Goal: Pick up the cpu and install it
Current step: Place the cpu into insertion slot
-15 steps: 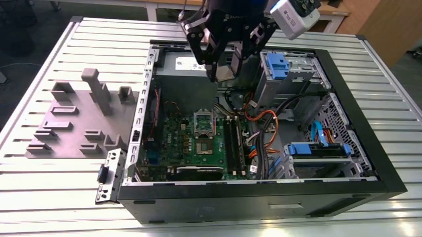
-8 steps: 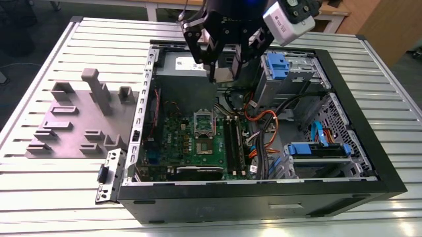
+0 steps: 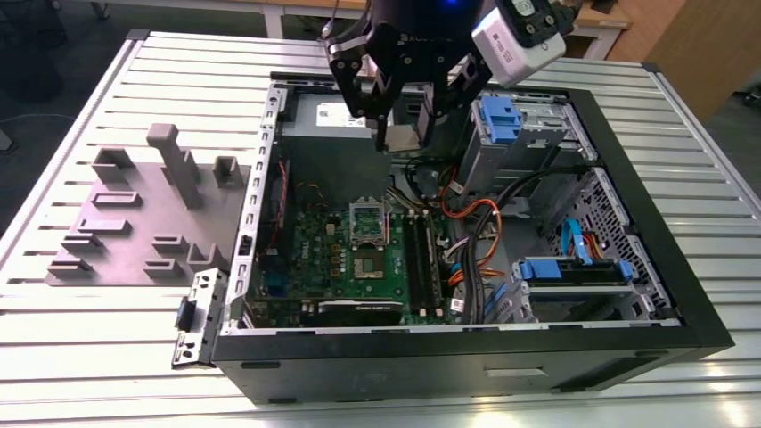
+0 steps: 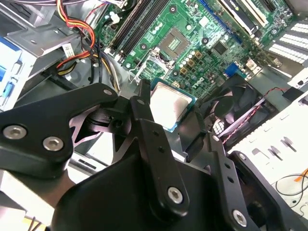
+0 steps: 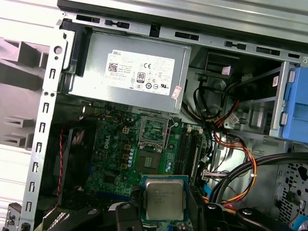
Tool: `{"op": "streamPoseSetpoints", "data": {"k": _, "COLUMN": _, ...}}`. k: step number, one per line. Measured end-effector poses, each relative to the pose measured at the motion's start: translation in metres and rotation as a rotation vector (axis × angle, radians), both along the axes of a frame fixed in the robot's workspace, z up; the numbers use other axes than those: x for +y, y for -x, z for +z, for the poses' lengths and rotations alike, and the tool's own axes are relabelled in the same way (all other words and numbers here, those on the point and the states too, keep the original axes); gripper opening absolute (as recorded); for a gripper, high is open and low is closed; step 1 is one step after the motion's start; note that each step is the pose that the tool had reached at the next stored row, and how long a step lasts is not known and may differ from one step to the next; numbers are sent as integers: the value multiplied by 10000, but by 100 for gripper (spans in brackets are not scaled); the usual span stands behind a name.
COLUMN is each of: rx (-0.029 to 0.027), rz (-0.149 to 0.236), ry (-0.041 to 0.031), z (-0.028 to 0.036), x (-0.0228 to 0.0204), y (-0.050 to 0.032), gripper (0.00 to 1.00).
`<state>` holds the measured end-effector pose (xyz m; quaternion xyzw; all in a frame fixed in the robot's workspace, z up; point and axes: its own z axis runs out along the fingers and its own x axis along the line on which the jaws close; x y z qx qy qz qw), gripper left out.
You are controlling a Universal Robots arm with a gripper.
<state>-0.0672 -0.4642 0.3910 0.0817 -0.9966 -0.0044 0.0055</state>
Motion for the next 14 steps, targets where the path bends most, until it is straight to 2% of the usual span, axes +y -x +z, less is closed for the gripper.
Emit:
{"op": "streamPoseSetpoints", "data": {"k": 10, "rx": 0, "rz": -13, "ry": 0, "z": -1, "x": 0, "y": 0, "gripper": 47}}
{"op": "streamPoseSetpoints", "data": {"k": 12, "rx": 0, "rz": -179, "ry": 0, "z": -2, "x": 0, "y": 0, "gripper": 47}}
{"op": "streamPoseSetpoints", "data": {"k": 14, "rx": 0, "rz": -518, "ry": 0, "z": -5, "x": 0, "y": 0, "gripper": 47}}
